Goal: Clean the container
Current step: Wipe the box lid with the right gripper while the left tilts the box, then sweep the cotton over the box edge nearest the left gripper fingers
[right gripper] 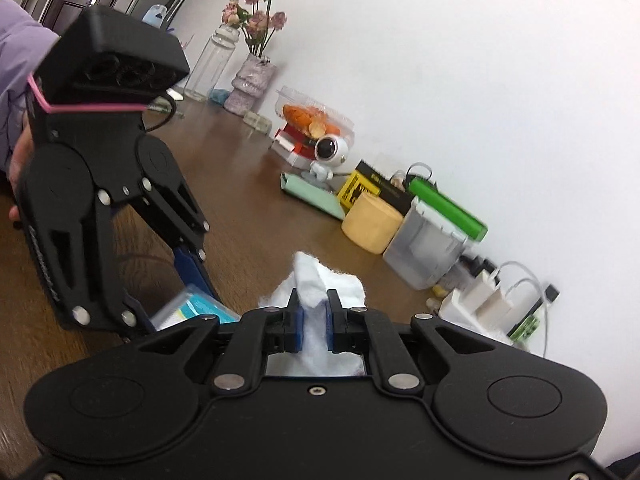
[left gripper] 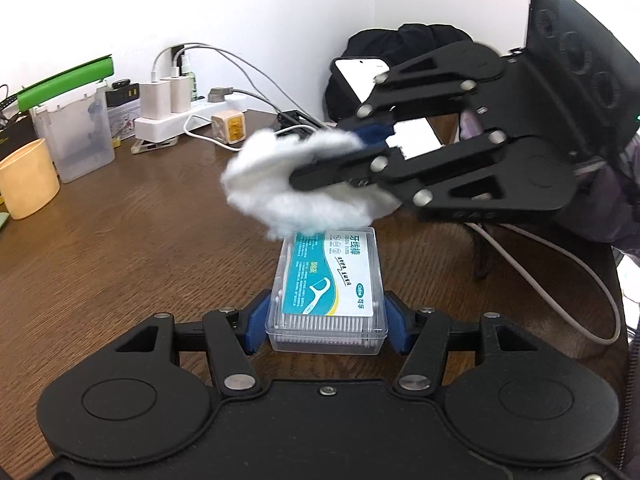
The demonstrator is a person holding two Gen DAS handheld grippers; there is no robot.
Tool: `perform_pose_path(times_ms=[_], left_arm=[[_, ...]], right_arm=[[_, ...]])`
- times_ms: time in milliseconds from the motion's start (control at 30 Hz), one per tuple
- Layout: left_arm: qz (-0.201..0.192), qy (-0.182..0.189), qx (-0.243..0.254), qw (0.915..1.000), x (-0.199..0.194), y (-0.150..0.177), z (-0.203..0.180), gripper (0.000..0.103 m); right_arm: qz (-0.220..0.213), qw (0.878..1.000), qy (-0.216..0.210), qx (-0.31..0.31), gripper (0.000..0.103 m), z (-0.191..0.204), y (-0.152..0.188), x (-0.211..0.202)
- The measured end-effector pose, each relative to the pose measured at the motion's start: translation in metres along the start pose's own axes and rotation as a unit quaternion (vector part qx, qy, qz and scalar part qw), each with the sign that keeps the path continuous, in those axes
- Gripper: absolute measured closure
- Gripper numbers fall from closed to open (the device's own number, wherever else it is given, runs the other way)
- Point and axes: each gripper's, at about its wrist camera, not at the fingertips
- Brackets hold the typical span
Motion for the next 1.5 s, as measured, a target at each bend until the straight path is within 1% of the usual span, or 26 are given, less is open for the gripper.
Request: perform_pose_path(times_ms=[33, 67, 267, 333, 400, 500, 633, 700, 800, 933, 1000, 1100, 1200, 1300, 1500], left_arm=[[0.0, 0.0, 0.0, 1.0, 0.0, 0.0, 0.0, 0.046], [0.0, 0.001, 0.0, 1.0, 0.0, 0.0, 0.0, 0.046], [0.001, 0.004, 0.002, 1.0, 0.0, 0.001, -0.001, 0.046], [0.001, 0.005, 0.003, 1.0, 0.001, 0.001, -0.001, 0.046], [0.001, 0.006, 0.004, 1.0, 0.001, 0.001, -0.002, 0.046], [0.001, 0.007, 0.004, 1.0, 0.001, 0.001, -0.001, 0.046], [0.002, 0.008, 0.012, 0.9999, 0.002, 0.002, -0.004, 0.046], [0.003, 0.009, 0.018, 0.9998, 0.002, 0.002, -0.006, 0.046], [0.004, 0.0, 0.03, 0.9995, 0.003, 0.002, -0.01, 0.046], [0.004, -0.01, 0.045, 0.9989, 0.003, 0.003, -0.016, 0.046], [0.005, -0.011, 0.05, 0.9987, 0.004, 0.003, -0.017, 0.046], [0.005, -0.014, 0.054, 0.9985, 0.004, 0.003, -0.019, 0.046], [0.005, -0.019, 0.06, 0.998, 0.005, 0.003, -0.021, 0.046], [0.005, -0.022, 0.066, 0.9976, 0.005, 0.004, -0.023, 0.046], [0.005, -0.027, 0.077, 0.9966, 0.005, 0.005, -0.028, 0.046]], right_arm=[[0.007, 1.0, -0.003, 0.001, 0.093, 0.0, 0.001, 0.002], [0.004, 1.0, -0.003, 0.003, 0.093, 0.001, 0.001, 0.0], [-0.031, 0.999, 0.002, 0.041, 0.093, -0.001, -0.01, -0.023], [-0.026, 0.998, -0.005, 0.06, 0.093, -0.001, -0.014, -0.028], [-0.011, 0.997, -0.018, 0.076, 0.093, -0.002, -0.014, -0.028], [0.017, 0.996, -0.027, 0.083, 0.093, -0.003, -0.01, -0.026], [0.052, 0.994, -0.026, 0.089, 0.094, -0.004, -0.003, -0.022], [0.062, 0.992, -0.04, 0.098, 0.094, -0.002, -0.005, -0.021], [0.099, 0.986, -0.061, 0.121, 0.094, 0.001, -0.006, -0.009], [0.124, 0.976, -0.065, 0.165, 0.094, 0.0, -0.013, -0.002], [0.133, 0.971, -0.076, 0.183, 0.094, 0.003, -0.017, -0.002], [0.134, 0.971, -0.087, 0.179, 0.094, 0.016, -0.024, -0.005], [0.134, 0.97, -0.084, 0.183, 0.094, 0.018, -0.025, -0.008], [0.138, 0.969, -0.069, 0.193, 0.094, 0.013, -0.023, -0.007], [0.159, 0.966, 0.002, 0.206, 0.094, -0.003, -0.013, -0.003]])
Point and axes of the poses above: each gripper's, at about its wrist camera, not at the fingertips, and x roughly the way its jaws point, z to its left, y to its underside, and after that the axes turned 14 degrees about y, right-handed
